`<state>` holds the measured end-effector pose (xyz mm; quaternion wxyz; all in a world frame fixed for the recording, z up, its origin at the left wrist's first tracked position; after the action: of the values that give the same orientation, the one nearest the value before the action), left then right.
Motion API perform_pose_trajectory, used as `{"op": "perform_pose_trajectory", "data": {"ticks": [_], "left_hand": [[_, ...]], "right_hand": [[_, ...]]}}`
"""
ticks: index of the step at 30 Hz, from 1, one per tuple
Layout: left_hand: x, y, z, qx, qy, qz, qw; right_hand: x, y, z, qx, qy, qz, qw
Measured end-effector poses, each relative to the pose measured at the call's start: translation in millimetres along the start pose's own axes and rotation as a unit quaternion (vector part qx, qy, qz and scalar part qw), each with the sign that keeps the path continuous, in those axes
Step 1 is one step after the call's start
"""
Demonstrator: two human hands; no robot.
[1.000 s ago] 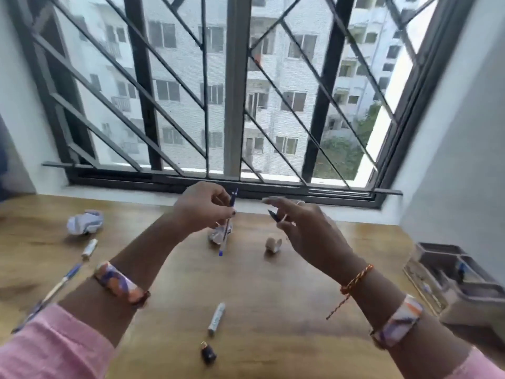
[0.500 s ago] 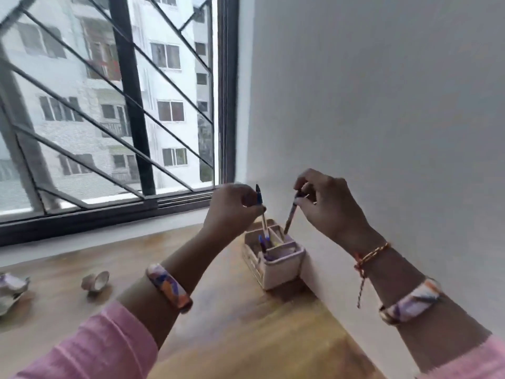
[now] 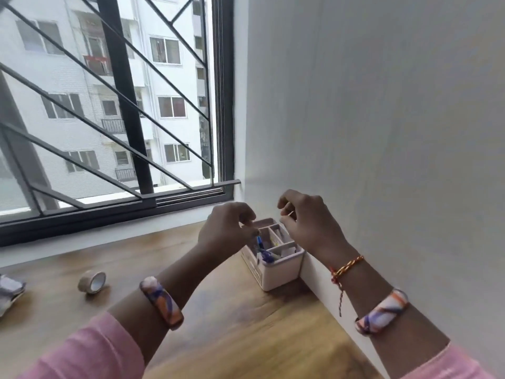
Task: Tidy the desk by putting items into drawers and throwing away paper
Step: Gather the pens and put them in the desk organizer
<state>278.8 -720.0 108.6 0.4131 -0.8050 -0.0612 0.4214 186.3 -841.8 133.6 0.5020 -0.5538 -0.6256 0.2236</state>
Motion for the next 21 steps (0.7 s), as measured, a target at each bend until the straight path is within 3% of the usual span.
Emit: {"op": "perform_pose_trajectory", "data": {"ticks": [6, 11, 16, 21], "left_hand": [[54, -70, 51, -0.029, -0.043, -0.021, 0.998], [118, -153, 135, -0.079, -0.123, -0.051, 0.988], [194, -247, 246, -0.137, -0.256, -0.09, 0.953], [250, -327, 360, -0.205, -0.368, -0.109, 0.9]], "right_hand": [[68, 38, -5, 0.035, -0.049, -0.059, 0.996], [171, 102, -1, 0.123, -0.126, -0.112, 0.978], [308, 178, 23, 0.192, -0.248, -0.15, 0.938], [439, 247, 72, 0.276, -0.375, -0.155, 0.872]]}}
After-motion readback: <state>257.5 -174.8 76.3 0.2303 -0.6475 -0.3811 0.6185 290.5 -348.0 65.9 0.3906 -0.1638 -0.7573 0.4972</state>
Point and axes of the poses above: each hand's wrist, its own z-axis away from the middle knuckle, its own y-axis out of the palm, x = y × z, the point moved 4 cm from there along -z, towards the middle knuckle, and after that the axes turned 7 degrees about x, right-handed, at the moved point
